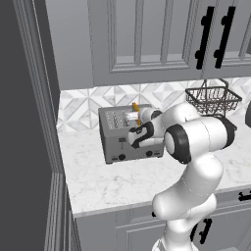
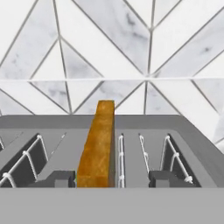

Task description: Start the toaster. Once the lever pops up, take the bread to the plate on the dining counter.

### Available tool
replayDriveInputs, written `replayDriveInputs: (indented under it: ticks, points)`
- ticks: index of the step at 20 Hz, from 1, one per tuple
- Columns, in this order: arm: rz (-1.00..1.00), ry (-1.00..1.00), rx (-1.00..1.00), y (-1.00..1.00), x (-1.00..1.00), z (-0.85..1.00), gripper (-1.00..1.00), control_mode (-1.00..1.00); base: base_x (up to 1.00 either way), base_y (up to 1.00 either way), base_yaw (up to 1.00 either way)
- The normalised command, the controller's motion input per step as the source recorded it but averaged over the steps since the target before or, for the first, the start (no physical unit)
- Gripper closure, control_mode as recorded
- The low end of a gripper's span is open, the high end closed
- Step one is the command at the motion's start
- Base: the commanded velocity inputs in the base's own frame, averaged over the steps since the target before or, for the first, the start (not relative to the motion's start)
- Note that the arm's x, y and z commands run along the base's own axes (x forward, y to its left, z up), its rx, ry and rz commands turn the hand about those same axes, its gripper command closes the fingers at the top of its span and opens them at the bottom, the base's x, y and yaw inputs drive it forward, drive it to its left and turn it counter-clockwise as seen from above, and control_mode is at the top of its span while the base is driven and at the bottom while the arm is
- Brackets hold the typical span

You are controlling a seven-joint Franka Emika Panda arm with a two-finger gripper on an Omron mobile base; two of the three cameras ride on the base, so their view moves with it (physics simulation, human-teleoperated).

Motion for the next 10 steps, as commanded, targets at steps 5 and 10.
replayDriveInputs:
  ticks: [5,10]
  points:
    - [0.0,0.0,0.0,0.0,0.0,0.0,1.0,-1.0,0.0,0.0,0.0]
    - [0.0,0.0,0.0,0.0,0.0,0.02,1.0,-1.0,0.0,0.0,0.0]
